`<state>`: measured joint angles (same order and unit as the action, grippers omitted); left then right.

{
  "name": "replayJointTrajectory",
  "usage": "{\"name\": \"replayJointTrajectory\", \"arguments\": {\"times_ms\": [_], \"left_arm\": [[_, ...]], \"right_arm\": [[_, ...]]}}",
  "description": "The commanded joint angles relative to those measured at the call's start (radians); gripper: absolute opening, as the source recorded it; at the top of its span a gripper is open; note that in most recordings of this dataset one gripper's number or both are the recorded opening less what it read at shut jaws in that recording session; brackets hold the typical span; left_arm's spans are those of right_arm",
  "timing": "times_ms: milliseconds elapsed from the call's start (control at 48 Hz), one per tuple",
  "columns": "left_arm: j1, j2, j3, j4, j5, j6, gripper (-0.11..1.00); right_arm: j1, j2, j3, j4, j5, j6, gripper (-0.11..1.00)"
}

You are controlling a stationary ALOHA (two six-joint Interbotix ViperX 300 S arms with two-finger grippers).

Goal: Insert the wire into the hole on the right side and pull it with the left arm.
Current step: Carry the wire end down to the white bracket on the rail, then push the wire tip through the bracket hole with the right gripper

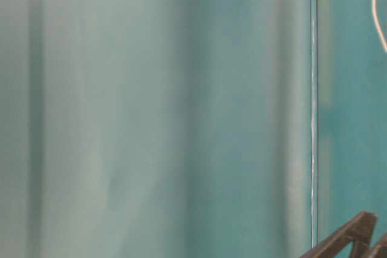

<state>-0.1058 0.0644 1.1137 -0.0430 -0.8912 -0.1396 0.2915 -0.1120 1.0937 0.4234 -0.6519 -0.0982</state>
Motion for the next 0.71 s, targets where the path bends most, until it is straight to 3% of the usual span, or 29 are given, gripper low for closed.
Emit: {"name": "replayJointTrajectory", "arguments": {"times_ms": [0,167,313,688], "left_arm": [[-0.017,0.008,-0.020,-0.003,-0.038,-0.006,0.67],[-0.038,0.054,-0.038,-0.003,-0.081,-0.025,0.67],[-0.054,0.092,-0.061,-0.005,-0.098,-0.026,0.67],[-0.107,0.163,-0.129,-0.009,-0.107,-0.026,0.67]], "right_arm": [[0.057,0.003,-0.011,0.086,-0.041,-0.037,0.02],[0.164,0.054,-0.015,0.198,-0.170,-0.072,0.02],[0.216,0.110,-0.031,0.261,-0.225,-0.074,0.02],[0.268,0.202,-0.080,0.279,-0.282,-0.074,0.02]]}}
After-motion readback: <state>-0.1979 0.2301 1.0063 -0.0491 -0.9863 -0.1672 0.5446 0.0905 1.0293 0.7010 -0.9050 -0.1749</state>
